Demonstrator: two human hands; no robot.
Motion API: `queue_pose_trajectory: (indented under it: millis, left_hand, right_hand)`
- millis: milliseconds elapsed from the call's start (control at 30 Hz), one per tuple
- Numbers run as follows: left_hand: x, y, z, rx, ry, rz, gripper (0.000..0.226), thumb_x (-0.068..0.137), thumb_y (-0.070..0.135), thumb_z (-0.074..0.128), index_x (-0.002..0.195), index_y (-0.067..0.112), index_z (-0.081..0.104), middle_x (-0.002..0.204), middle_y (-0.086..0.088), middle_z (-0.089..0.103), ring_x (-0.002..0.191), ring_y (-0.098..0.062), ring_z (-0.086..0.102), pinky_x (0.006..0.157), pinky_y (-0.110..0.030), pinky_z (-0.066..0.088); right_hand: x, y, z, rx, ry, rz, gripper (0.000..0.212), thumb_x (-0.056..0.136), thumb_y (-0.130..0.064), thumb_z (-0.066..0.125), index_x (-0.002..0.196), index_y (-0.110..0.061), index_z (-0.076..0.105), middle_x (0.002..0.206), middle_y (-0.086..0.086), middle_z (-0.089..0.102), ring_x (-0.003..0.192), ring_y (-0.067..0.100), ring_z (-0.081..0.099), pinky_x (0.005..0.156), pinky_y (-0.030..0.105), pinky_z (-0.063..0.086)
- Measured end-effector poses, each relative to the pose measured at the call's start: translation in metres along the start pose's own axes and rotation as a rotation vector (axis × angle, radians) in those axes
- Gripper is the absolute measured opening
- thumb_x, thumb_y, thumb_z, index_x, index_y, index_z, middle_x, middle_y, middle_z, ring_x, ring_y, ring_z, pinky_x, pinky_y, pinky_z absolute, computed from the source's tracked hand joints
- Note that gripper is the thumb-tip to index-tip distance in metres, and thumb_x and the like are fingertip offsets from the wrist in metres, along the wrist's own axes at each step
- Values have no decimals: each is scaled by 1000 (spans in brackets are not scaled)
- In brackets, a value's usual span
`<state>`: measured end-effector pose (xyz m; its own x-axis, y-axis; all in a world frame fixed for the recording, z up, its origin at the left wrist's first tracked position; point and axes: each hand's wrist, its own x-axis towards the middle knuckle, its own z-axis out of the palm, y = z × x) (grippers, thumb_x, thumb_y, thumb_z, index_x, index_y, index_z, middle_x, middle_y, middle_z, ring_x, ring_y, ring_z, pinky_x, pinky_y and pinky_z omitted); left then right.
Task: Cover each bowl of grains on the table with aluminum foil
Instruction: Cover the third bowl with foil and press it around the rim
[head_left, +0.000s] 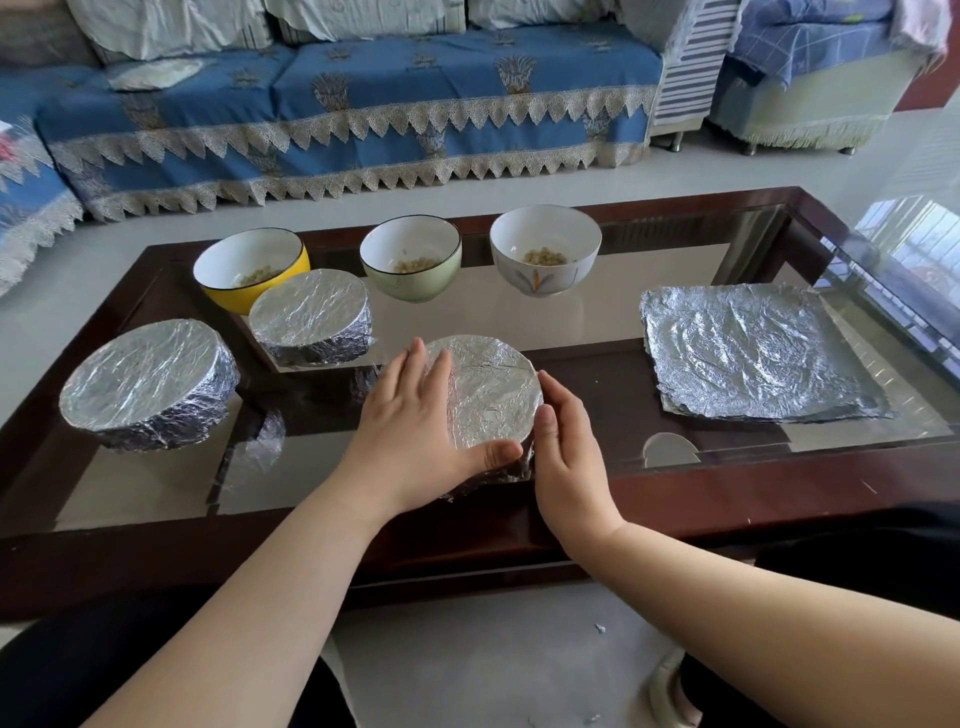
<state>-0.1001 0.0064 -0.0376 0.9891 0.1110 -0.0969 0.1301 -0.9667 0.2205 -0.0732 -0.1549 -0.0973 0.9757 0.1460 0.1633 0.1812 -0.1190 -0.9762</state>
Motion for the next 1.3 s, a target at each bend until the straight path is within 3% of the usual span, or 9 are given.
queue_pose_trajectory:
  millis: [100,233,367,533,667,933,1000,1167,1300]
  left_hand:
    - [0,4,2,-5,41,-23,153,33,106,-5,158,17,-1,165,-10,-12,151,-22,-13,121,-40,-2]
    - [0,10,5,-13,65,-77,152,34,106,-7,157,18,0,165,-12,-10,151,-25,-12,121,-41,-2]
    - [1,13,7,8,76,-97,144,42,103,0,157,16,0,165,-14,-9,151,-27,-10,121,-42,0]
    - [1,13,8,12,79,-101,140,47,104,4,157,17,2,164,-15,-8,151,-29,-9,121,-44,2]
    - [1,14,8,22,79,-107,146,41,103,-3,157,17,2,164,-16,-6,151,-30,-8,121,-43,1]
    - [1,15,9,23,86,-101,146,40,104,-7,157,18,3,164,-17,-6,150,-30,-8,121,-44,2]
    - [1,14,9,20,95,-96,147,39,104,-9,157,19,5,164,-17,-4,150,-30,-6,122,-45,3]
    - [1,15,9,23,99,-95,147,38,104,-11,157,19,5,164,-18,-4,150,-31,-6,121,-45,4]
    - [1,15,8,32,101,-97,146,39,103,-12,157,19,6,164,-18,-3,150,-31,-6,121,-46,5]
  right_hand:
    - [2,-2,1,53,17,38,28,103,-24,41,129,-28,48,127,-13,56,117,-10,50,95,6,37]
    - [10,-2,0,133,28,89,26,103,-26,42,124,-22,57,123,-10,63,115,-2,56,97,20,44]
    - [17,-3,-2,111,39,119,23,104,-23,41,117,-24,60,115,-12,66,110,0,59,95,22,46]
    - [18,-5,3,98,96,147,18,103,-24,43,96,-34,57,103,-16,66,95,-7,59,83,14,44]
    - [22,-5,2,97,128,184,19,102,-25,46,87,-29,56,87,-12,63,72,-10,55,68,8,42]
    - [23,-6,2,133,159,275,20,101,-30,50,87,-18,58,79,-10,60,64,-7,53,66,12,42]
    - [24,-10,3,185,169,316,21,100,-28,51,92,-11,60,76,-6,60,57,-7,53,58,11,44]
    - [30,-21,1,473,111,534,16,99,-21,56,96,-7,60,74,8,63,59,19,53,48,27,42]
    - [37,-21,-3,504,58,601,14,99,-18,56,98,-6,62,68,7,64,54,19,48,44,28,36]
